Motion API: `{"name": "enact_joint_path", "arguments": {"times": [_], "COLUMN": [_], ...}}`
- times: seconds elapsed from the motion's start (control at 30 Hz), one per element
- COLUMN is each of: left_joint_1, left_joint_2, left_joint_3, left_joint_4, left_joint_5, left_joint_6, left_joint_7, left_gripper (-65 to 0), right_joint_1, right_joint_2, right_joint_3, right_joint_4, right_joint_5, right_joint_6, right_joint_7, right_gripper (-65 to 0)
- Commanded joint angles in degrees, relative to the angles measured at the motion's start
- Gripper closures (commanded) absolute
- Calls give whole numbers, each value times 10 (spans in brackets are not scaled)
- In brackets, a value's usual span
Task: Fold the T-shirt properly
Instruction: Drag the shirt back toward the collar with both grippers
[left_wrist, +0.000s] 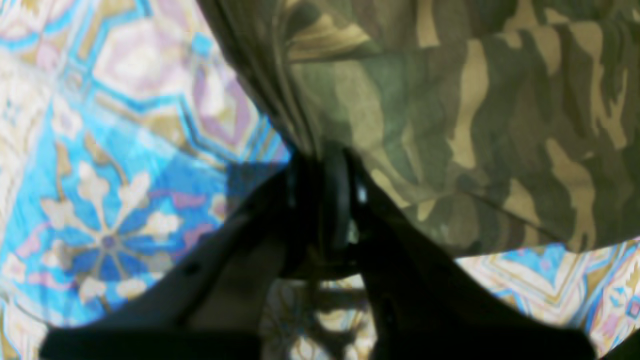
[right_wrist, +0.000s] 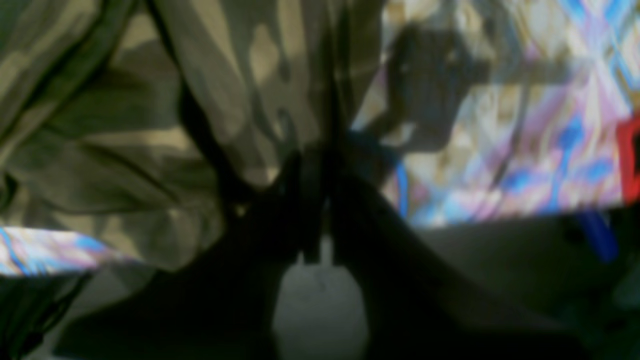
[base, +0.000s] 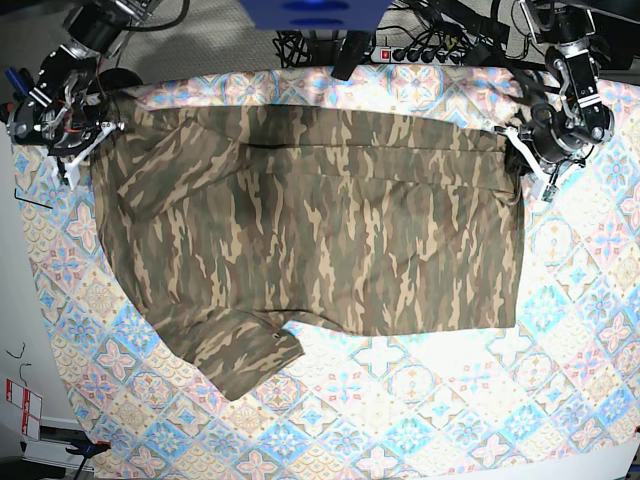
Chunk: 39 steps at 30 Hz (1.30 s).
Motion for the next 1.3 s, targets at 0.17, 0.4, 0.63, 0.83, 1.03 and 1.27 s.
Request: {"name": "enact_joint_path", "arguments": {"times": [0.17, 0.4, 0.63, 0.83, 1.03, 1.27], "left_joint_1": [73, 96, 94, 94, 94, 89], "left_joint_2": [3, 6, 6, 6, 5, 7], "left_joint_3": [5, 5, 5, -11, -78, -138], "left_joint_4": [-18, -18, -18, -18, -18, -18], "left_joint_5": [78, 82, 83, 83, 83, 81], "left_joint_6": [5, 5, 5, 5, 5, 5], "left_joint_7": [77, 51, 54, 52, 54, 50], "left_gripper": [-27, -27, -34, -218, -265, -267], "right_joint_1": [-7, -7, -6, -6, -6, -6], "right_joint_2": [12, 11, 11, 11, 11, 11], "right_joint_3": [5, 5, 2, 3, 4, 1], "right_joint_4": [11, 11, 11, 12, 12, 50], "right_joint_5": [-10, -11, -12, -11, -10, -10], "right_joint_6": [-2, -2, -2, -2, -2, -2], "right_joint_7": [1, 2, 2, 3, 4, 4], "right_gripper": [-19, -22, -129, -279, -305, -307]}}
